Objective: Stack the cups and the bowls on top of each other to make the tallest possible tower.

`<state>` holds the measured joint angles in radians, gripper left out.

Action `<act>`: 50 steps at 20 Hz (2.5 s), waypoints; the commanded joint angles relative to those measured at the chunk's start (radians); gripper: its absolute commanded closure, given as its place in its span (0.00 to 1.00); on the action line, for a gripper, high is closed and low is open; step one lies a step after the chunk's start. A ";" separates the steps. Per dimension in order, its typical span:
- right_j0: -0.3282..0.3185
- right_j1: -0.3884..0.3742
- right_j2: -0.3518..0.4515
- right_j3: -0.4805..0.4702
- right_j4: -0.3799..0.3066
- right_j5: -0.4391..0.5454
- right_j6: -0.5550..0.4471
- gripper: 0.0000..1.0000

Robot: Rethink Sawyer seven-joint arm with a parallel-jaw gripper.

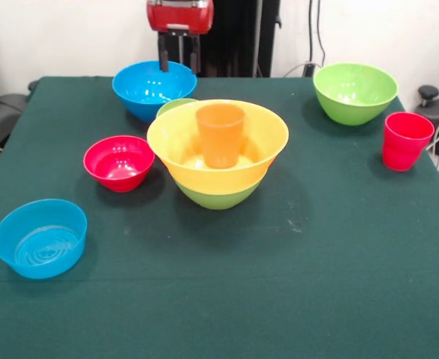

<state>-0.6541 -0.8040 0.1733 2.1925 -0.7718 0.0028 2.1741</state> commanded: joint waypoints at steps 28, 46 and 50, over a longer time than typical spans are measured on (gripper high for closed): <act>0.119 0.171 -0.094 -0.147 0.008 -0.078 0.033 0.00; 0.094 0.252 -0.075 -0.138 0.021 -0.111 0.052 0.00; 0.089 0.250 -0.070 -0.144 0.021 -0.086 0.041 0.00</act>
<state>-0.5637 -0.5731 -0.0033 2.1141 -0.7687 -0.2027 2.1741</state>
